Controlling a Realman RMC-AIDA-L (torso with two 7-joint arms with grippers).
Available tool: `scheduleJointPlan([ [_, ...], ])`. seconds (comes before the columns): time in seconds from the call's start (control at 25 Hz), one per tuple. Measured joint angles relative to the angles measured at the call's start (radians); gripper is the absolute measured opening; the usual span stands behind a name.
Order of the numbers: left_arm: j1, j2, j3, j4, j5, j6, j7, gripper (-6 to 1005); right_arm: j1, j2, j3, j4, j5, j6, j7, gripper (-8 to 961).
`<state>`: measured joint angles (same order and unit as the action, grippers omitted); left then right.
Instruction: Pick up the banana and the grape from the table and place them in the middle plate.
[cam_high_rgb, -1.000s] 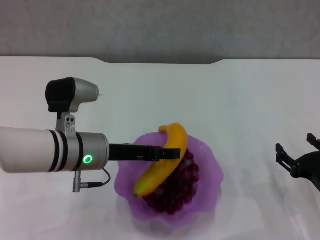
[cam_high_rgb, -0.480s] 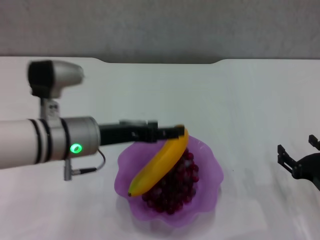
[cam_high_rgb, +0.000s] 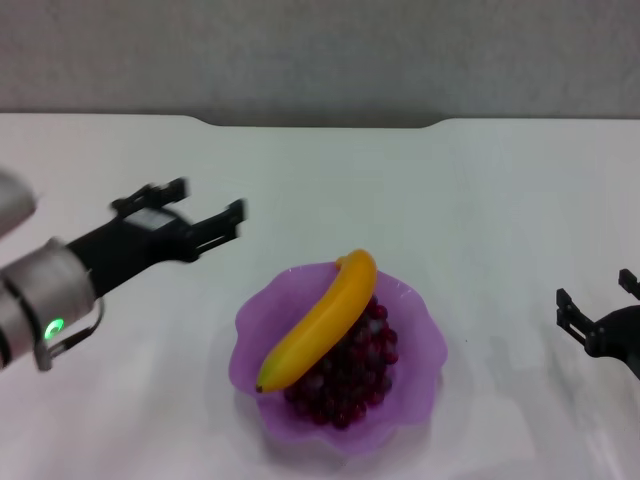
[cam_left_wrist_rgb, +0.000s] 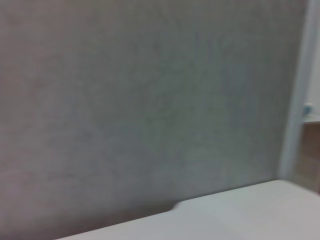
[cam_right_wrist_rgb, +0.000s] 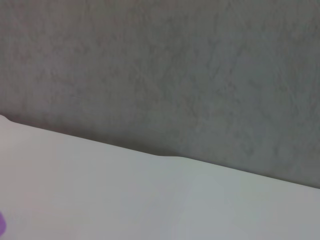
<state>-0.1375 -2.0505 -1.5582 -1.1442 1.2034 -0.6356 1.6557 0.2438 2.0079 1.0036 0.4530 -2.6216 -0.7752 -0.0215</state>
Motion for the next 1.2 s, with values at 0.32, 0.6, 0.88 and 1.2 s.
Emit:
scheduleJointPlan([
  [0.32,-0.026,-0.004,0.104,0.489,-0.816,-0.332,0.922,904,0.004,0.004,-0.012,0.009,0.0,-0.008,0.0,878],
  [0.6,-0.096,-0.005,0.244,0.738,-1.238,-0.397,1.125,903,0.01,0.006,-0.026,0.035,0.011,-0.024,0.005,878],
  [0.88,-0.1,0.001,0.233,0.842,-1.474,-0.384,1.145,902,-0.007,0.004,-0.032,-0.014,0.14,-0.157,0.0,878],
  [1.2,-0.114,0.007,0.223,0.883,-1.514,-0.389,1.15,902,-0.024,0.003,-0.033,-0.066,0.215,-0.243,0.002,878],
])
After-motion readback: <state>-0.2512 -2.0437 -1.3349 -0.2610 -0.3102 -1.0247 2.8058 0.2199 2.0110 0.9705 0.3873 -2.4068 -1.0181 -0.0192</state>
